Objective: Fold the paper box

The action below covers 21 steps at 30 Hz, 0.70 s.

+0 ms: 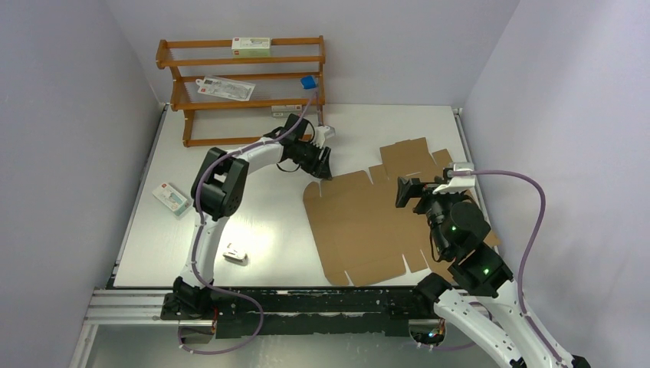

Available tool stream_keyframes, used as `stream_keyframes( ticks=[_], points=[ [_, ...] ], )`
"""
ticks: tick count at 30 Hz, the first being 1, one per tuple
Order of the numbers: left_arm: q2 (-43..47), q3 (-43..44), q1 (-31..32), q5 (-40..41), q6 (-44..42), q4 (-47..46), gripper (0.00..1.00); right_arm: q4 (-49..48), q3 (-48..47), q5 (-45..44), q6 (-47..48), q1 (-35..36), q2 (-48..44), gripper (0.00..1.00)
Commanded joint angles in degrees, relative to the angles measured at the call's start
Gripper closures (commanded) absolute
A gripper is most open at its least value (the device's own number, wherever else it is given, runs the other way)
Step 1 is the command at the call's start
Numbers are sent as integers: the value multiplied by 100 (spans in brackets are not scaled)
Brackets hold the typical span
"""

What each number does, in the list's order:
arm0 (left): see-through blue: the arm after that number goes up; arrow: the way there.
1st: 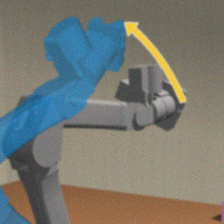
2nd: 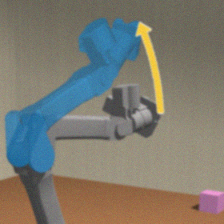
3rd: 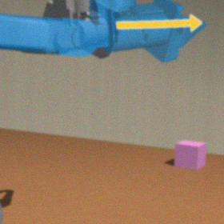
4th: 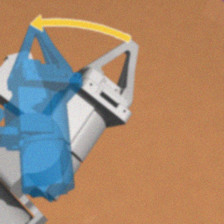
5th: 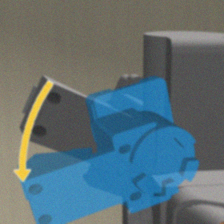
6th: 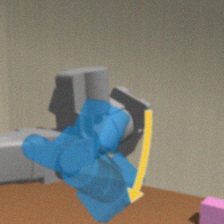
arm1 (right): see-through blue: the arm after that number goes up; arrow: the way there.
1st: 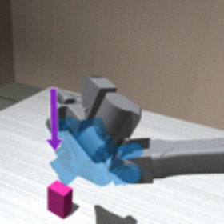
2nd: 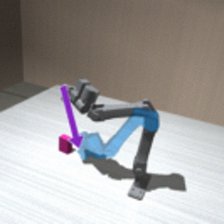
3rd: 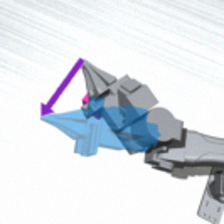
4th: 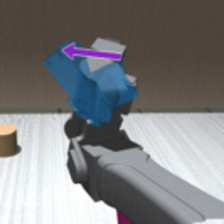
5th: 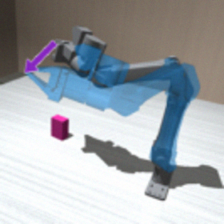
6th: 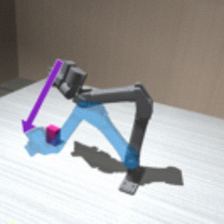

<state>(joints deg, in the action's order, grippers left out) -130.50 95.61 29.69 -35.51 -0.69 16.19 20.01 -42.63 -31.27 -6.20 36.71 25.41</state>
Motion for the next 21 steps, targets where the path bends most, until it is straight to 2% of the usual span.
stream_keyframes(
  ticks=[1, 14, 21],
  points=[
    [-320, 347, 45, -443, -460, 653, 46, -59, -17, -2, 49, -30, 28, 0],
    [-368, 312, 79, -929, -538, 774, 68, -64, -36, 48, 90, -31, 76, 0],
    [-103, -21, 43, -959, -255, 413, 90, -17, -43, 50, 84, -29, 65, 0]
  ],
)
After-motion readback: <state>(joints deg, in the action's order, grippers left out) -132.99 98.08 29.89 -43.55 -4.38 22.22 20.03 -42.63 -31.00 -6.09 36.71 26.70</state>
